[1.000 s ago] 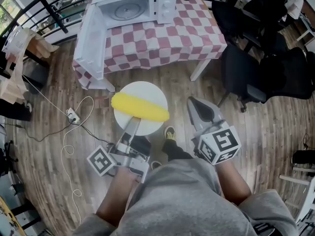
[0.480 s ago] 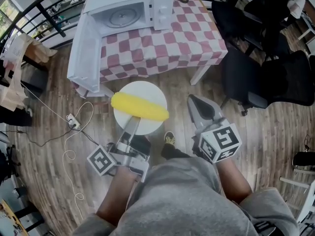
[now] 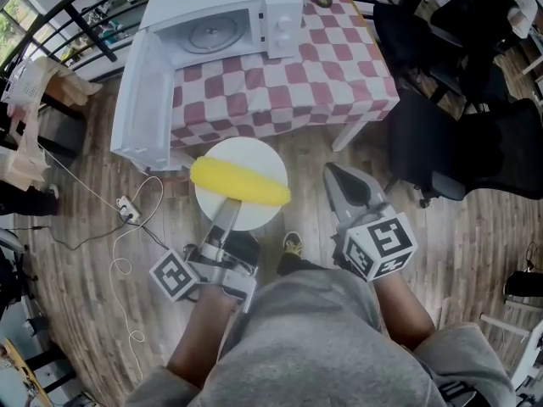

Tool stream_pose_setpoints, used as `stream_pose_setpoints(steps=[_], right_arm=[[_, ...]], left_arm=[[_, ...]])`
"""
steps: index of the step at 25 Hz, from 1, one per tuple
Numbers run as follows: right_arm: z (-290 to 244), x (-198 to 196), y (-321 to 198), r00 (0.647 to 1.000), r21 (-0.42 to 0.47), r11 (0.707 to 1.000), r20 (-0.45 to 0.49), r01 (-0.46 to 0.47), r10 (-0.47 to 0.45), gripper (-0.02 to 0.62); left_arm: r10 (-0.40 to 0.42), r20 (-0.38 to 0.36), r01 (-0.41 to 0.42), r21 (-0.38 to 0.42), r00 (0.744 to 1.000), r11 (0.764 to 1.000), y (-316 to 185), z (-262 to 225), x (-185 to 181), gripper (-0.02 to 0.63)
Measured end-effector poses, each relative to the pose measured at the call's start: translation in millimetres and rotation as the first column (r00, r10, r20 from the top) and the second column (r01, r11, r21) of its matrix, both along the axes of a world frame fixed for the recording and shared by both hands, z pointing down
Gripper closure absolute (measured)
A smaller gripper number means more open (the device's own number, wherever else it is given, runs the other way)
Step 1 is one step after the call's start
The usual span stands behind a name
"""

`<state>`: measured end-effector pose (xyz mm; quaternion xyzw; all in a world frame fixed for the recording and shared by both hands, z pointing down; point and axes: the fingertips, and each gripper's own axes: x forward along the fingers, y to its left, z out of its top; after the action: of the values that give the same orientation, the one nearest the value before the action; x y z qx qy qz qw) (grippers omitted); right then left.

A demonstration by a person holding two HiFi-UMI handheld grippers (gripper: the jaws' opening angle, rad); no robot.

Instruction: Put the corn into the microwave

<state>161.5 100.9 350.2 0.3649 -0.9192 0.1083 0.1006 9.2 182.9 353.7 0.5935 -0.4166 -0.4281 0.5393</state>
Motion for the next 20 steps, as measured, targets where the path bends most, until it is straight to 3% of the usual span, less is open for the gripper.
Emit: stream_pose_setpoints(steps=[20], right_arm=[[3, 18, -45, 0.999, 0.013, 0.999, 0.033, 0.031, -0.031, 0.598]], left_arm=[[-0.04, 0.008, 0.04, 0.0, 0.999, 0.999, -41, -2, 24, 0.586]])
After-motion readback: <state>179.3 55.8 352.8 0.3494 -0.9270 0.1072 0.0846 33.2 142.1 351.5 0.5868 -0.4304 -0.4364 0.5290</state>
